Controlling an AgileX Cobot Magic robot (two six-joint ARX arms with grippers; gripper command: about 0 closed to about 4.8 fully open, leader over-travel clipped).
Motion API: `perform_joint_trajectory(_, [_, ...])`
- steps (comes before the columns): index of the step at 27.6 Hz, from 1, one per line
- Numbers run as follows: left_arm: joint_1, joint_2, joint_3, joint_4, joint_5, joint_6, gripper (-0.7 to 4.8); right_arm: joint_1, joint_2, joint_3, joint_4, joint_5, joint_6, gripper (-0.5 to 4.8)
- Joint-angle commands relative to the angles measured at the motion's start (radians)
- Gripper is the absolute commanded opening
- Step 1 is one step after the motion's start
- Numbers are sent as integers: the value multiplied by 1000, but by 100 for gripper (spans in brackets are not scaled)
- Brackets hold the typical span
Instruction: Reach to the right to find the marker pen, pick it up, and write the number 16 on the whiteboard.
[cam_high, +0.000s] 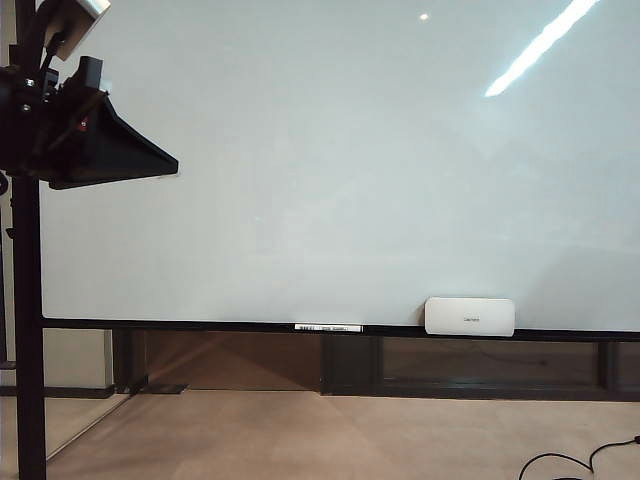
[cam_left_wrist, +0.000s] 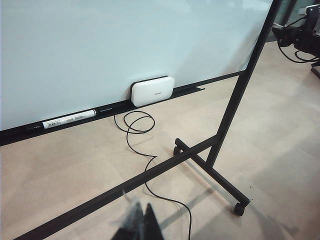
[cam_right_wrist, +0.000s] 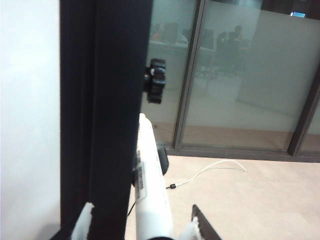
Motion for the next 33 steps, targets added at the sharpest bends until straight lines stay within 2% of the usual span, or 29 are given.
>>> perform_joint_trajectory(1, [-1,-2,3,11,2,6,-6,-2,-4,8,19,17,-3,250])
perform_joint_trajectory(4, [-1,-2,3,5,10,-3,-6,-2,-3,8,21,39,-7,228])
perform_joint_trajectory(7, [-1,-2,3,3,19,-12,-5,-2,-3,8,21,39,-11,227])
perform_joint_trajectory(11, [-1,-2,3,3,25,-12,-6,-2,0,8,18,39,-26,186])
perform_joint_trajectory(14, [-1,-2,3,2,25,-12,-6,-2,2,14,15,37,-25,130])
perform_joint_trajectory(16, [-1,-2,3,2,25,-12,-6,-2,10,20,16,37,-25,75])
perform_joint_trajectory(20, [-1,-3,3,2,26,-11,-6,-2,10,23,14,35,-25,11])
perform_joint_trajectory(26, [-1,-3,3,2,31,-12,-6,-2,10,23,18,34,-11,0])
perform_joint_trajectory(33, [-1,-3,3,-2,74,-23,-5,-13,-15,18,43,45,85,-1])
